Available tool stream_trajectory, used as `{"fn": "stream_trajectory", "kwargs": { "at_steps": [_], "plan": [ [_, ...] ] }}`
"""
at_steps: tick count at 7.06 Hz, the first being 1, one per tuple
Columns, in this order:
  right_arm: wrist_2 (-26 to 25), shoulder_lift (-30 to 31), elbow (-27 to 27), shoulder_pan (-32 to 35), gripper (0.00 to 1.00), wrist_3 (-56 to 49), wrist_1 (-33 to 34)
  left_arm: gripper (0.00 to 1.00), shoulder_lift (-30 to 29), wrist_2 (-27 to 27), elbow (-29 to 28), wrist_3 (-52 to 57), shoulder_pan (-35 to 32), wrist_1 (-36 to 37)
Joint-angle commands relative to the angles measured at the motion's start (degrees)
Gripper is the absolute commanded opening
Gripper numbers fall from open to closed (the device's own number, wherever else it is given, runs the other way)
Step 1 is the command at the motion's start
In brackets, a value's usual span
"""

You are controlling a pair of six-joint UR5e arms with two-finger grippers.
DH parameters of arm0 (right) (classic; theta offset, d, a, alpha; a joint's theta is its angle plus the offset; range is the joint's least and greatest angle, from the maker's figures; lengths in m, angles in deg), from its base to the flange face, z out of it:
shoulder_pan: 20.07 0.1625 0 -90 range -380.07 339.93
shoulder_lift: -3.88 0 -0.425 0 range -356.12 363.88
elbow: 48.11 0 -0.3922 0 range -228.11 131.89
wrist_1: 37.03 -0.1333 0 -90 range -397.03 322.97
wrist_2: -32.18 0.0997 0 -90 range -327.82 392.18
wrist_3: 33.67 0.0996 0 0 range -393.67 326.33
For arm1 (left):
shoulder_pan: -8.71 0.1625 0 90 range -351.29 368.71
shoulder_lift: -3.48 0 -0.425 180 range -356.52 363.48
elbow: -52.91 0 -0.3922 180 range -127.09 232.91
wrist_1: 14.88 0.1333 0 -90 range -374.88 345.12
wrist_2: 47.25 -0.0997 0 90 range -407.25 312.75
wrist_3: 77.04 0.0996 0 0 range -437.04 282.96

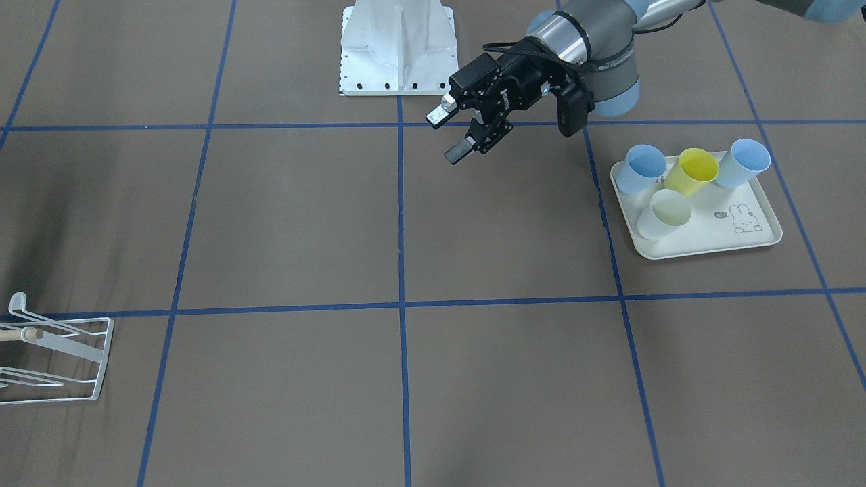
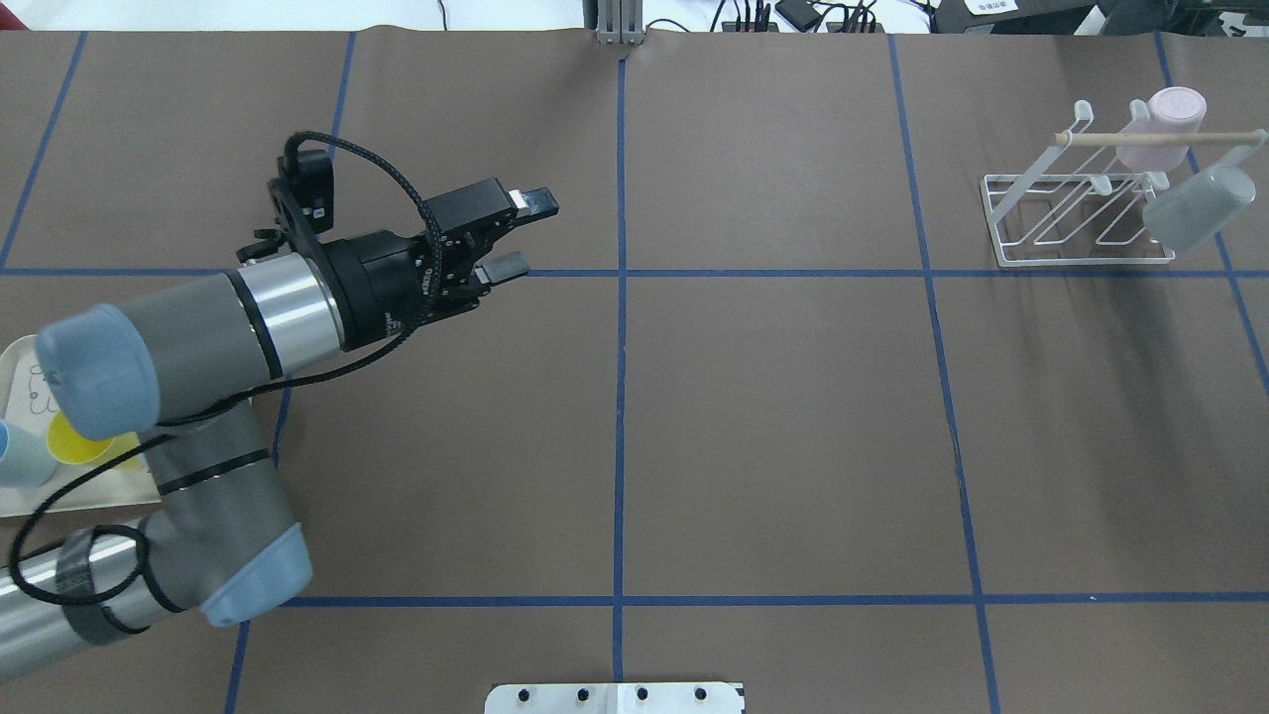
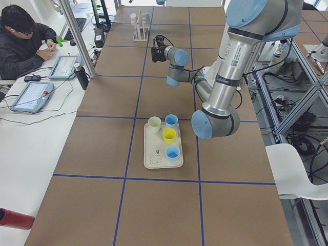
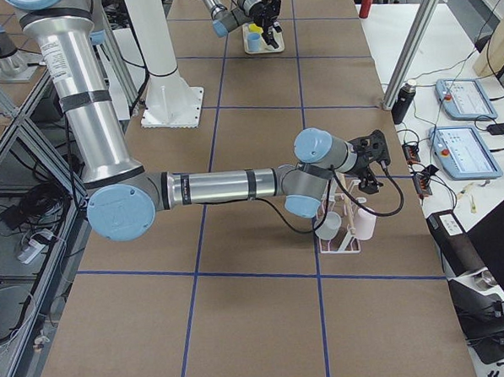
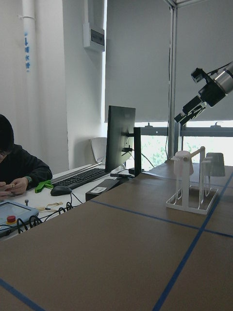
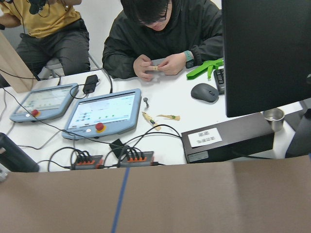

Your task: Transfer IKEA cup to right arm and place on rack

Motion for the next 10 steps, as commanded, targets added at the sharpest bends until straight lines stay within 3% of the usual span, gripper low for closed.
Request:
{"fn": "stream_trajectory", "kwargs": {
  "at_steps": [1,4,5,8,10],
  "plan": [
    [4.0,-0.7,-5.2,-4.3,1.0,13.5,-0.1,0.99,7.3,8.8,10.4,13.2,-4.5,17.9],
    [3.2,-2.5,-8.8,-11.5,1.0,22.9,-0.5,1.0,13.5,31.3,12.8,38.2,-19.1,34.0],
    [0.8,-3.7,-9.0,-14.5,1.0,25.5,-0.7,1.0,15.0,34.5,12.7,48.8,-21.9,38.8],
    [-9.6,-4.8,-10.4,-23.7,1.0,27.6,-0.9,1.0,17.5,34.6,7.4,73.3,-23.5,48.3],
    [-12.0,-5.2,-10.6,-26.2,1.0,27.6,-1.0,1.0,17.5,34.0,1.9,76.3,-23.4,47.6]
  ]
}}
